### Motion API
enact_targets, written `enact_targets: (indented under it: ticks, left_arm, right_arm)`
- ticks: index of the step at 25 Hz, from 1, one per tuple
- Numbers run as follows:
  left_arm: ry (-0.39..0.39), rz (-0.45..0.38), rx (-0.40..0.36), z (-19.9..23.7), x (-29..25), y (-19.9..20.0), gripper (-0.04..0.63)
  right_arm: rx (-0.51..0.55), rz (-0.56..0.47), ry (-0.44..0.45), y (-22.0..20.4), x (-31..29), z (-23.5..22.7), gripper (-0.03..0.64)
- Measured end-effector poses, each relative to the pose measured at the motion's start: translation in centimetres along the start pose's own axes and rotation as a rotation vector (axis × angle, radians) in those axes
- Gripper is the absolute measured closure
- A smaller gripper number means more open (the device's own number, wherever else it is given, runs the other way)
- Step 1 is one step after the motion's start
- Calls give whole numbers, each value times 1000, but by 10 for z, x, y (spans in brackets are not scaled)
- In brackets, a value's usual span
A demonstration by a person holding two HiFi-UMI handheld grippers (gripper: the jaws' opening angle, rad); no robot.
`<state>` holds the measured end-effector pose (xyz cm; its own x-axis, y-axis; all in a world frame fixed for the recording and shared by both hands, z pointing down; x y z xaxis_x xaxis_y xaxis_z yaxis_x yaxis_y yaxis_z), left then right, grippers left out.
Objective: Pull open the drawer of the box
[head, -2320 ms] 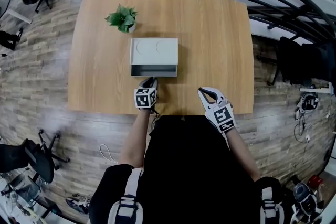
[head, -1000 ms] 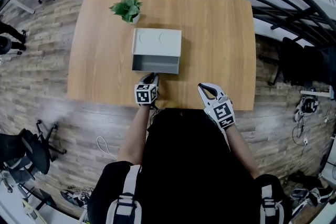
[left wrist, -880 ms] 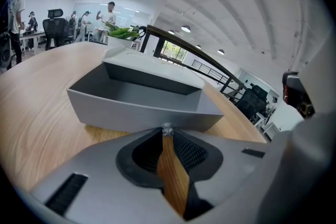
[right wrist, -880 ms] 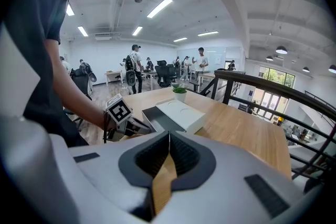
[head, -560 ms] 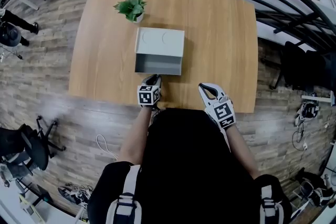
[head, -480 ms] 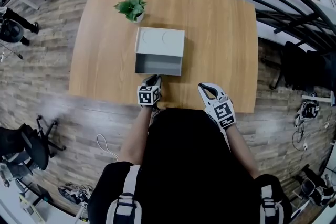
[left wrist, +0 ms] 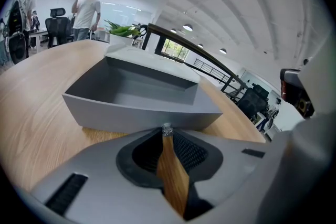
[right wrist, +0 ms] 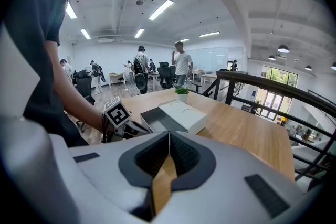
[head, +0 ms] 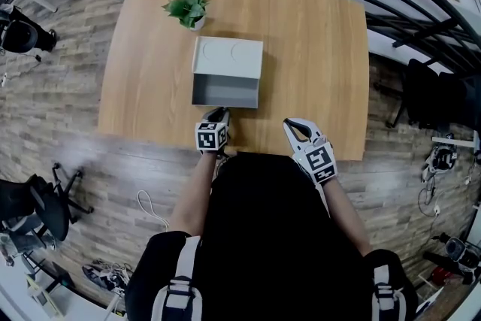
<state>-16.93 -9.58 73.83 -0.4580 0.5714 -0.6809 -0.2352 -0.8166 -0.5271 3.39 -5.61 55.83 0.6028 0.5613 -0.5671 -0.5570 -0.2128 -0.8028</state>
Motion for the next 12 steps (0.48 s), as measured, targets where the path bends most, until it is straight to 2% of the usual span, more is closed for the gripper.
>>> enact_targets:
  ticks: [12]
  left_arm:
    - [13,-3,-2,2,9,-8,515]
  right_arm:
    - [-6,-1,0,-6,9,4,592]
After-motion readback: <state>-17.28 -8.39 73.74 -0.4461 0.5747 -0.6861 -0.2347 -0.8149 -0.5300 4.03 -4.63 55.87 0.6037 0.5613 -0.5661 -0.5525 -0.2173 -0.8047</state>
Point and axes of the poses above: the fingertips, and each gripper's own axes: x backward along the fingers, z to its left, y out of its top, the point moved 3 cm from there along x, backward along the fingers, and after that the axes turned 14 degrees about x, right-handed, at the moved point
